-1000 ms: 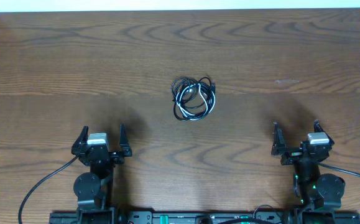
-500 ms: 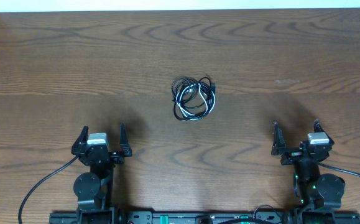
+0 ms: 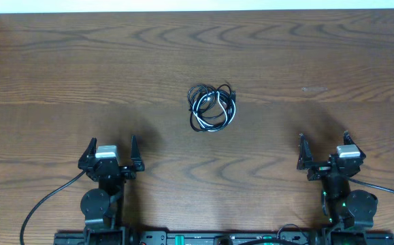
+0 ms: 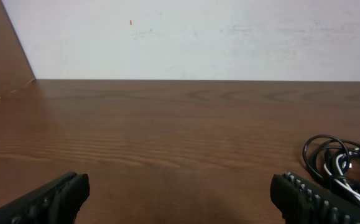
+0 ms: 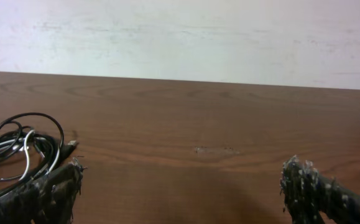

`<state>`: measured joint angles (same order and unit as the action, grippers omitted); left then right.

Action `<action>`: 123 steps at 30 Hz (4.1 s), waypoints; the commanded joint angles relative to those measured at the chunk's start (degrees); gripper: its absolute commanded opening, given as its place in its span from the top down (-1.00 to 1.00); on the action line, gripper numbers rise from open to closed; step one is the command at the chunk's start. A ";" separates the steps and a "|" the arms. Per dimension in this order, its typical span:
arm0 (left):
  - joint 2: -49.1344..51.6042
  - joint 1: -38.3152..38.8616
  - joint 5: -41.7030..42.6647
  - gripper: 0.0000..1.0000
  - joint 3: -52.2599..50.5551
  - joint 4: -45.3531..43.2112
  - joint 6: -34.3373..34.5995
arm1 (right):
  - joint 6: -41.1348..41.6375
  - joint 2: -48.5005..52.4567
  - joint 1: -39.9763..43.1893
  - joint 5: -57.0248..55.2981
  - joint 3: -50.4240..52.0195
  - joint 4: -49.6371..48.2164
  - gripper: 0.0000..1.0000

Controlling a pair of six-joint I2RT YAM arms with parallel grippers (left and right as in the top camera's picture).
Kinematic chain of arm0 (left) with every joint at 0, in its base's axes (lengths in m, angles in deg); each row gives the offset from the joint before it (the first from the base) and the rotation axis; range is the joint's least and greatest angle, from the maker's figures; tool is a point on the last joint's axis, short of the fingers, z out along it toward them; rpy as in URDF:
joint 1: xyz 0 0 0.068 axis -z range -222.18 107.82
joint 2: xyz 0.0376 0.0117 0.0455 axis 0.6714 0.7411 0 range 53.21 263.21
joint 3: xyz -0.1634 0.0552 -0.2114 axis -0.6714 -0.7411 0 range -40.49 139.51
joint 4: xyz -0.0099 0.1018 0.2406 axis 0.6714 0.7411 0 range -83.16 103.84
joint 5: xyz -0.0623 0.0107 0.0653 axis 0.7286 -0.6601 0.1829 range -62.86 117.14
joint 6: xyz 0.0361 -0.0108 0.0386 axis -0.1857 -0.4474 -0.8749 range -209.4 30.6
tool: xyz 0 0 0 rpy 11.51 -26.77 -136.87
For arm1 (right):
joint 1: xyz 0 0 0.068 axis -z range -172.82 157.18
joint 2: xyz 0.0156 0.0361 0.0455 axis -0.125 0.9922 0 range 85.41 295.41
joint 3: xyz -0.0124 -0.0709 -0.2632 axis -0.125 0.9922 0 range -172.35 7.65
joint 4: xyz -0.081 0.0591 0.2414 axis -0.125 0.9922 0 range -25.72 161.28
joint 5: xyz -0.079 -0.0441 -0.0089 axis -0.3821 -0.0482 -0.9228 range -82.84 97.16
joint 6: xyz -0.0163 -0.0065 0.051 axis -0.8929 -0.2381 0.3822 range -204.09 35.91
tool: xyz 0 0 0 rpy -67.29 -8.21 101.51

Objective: Untangle cables

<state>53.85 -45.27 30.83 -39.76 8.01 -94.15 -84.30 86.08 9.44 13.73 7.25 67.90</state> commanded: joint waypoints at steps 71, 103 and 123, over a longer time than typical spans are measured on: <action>0.42 0.33 -0.07 -0.97 1.86 2.69 -0.59 | 4.87 -0.28 -0.44 3.41 -0.02 -0.02 -0.98; 36.30 0.35 7.93 -0.97 35.67 18.80 -0.59 | 4.87 25.14 -0.35 19.30 -24.28 0.09 -0.98; 59.95 0.35 10.91 -0.97 63.10 43.60 -0.55 | 4.92 57.75 6.73 46.45 -55.54 9.07 -0.99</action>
<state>109.96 -45.27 40.84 17.59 47.81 -94.17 -79.91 140.74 14.71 51.71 -43.41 76.71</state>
